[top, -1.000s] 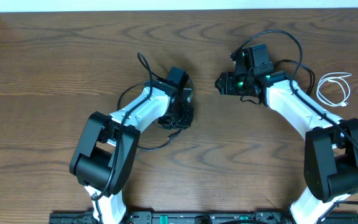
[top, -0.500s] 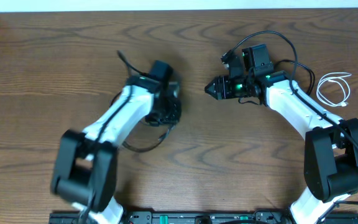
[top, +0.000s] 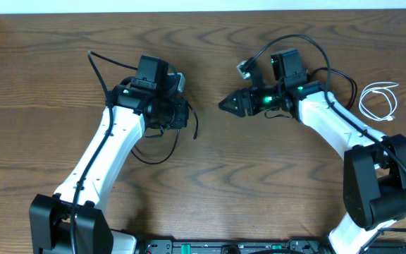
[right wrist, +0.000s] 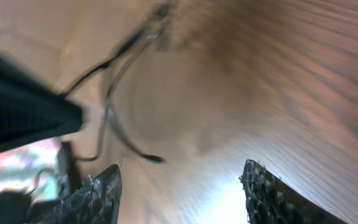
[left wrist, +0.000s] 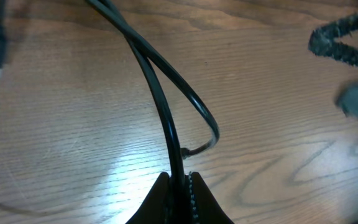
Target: Untangle cables
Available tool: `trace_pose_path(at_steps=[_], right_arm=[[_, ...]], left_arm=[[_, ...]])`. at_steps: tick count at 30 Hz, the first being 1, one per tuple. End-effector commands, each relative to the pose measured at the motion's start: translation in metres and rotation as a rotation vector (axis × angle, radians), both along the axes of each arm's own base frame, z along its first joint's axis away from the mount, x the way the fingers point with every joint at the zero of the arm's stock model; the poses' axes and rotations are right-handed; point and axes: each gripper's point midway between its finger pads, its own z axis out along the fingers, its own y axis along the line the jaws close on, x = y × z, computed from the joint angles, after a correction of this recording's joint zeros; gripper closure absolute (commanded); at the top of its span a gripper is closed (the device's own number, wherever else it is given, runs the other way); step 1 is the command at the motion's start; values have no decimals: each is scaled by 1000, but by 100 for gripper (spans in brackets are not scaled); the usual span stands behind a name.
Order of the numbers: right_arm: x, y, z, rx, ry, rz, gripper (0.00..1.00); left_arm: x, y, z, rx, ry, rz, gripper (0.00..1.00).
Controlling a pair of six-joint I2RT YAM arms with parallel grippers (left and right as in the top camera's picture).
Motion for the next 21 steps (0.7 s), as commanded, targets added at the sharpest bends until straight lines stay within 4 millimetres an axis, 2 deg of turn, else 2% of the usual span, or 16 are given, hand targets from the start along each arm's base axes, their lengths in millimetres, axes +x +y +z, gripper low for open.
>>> trace_pose_path(at_steps=[1,6,9,15,21], right_arm=[[-24,22,14,95,-46,154,43],[-38,39,14,89,-113,233,49],[-39,45,7,43,-131,227,51],[-45,58,-3,-26,-157,230,50],[-38,61,-17,-137,-204,182,51]], left_arm=[[4,2,11,-3,-37,-17,92],[2,-3,13,-39,-28,-28,93],[0,-6,16,-75,-16,-33,92],[-4,-15,27,-218,17,-46,93],[-9,-26,43,-374,42,-71,93]])
